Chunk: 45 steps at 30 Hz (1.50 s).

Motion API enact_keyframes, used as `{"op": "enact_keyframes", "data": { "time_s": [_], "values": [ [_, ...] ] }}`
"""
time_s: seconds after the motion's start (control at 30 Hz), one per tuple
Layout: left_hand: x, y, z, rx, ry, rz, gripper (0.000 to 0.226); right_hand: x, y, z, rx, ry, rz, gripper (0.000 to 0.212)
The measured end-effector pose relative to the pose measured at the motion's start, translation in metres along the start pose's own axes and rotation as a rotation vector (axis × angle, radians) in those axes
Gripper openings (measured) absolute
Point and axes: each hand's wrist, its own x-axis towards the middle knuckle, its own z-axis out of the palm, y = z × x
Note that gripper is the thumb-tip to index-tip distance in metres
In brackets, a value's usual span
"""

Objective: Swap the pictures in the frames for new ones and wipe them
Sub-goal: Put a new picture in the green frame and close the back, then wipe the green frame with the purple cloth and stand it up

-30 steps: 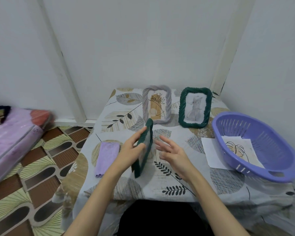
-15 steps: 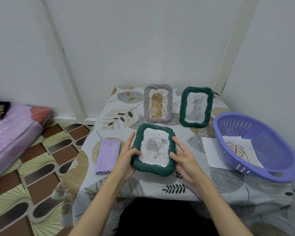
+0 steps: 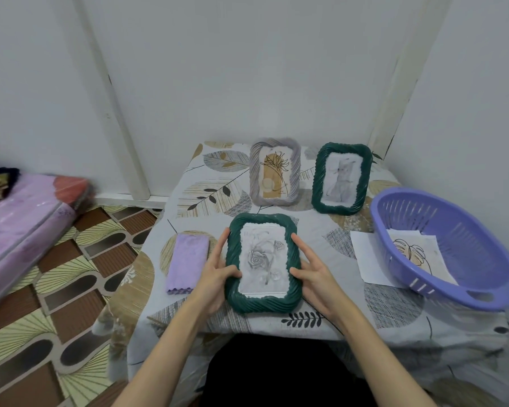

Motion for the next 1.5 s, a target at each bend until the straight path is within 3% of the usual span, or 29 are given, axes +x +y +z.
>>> {"op": "enact_keyframes", "data": {
  "time_s": [0.17,0.3,0.5,0.73,0.93,1.1,1.3,1.43,1.5],
  "values": [
    [-0.006,0.028,-0.046,-0.003,0.155,0.104,0.088,0.014,0.008,0.023,-0.076,0.024,0.037,0.060],
    [-0.022,0.057,-0.102,-0.025,0.330,0.208,0.090,0.028,0.029,0.057,-0.462,0.089,-0.005,0.059],
    [-0.046,0.073,-0.160,0.017,0.509,0.279,0.092,0.045,0.062,0.123,-0.955,0.025,-0.157,0.048],
    [-0.055,0.075,-0.178,-0.014,0.544,0.285,0.088,0.075,0.087,0.150,-1.124,0.164,-0.134,0.081],
    [-0.047,0.069,-0.184,-0.032,0.535,0.274,0.089,0.083,0.076,0.149,-0.892,0.174,-0.069,0.084],
    [-0.044,0.066,-0.182,-0.064,0.497,0.269,0.093,0.081,0.054,0.128,-0.471,0.204,0.073,0.086],
    [-0.027,0.057,-0.146,-0.065,0.401,0.261,0.094,0.061,0.015,0.079,-0.377,0.160,-0.073,0.071],
    [-0.018,0.045,-0.110,-0.108,0.263,0.212,0.091,0.042,-0.020,0.063,-0.168,0.053,-0.158,0.052],
    [-0.013,0.035,-0.088,-0.113,0.191,0.204,0.094,0.033,-0.025,0.068,-0.347,0.015,-0.186,0.051]
  ]
}}
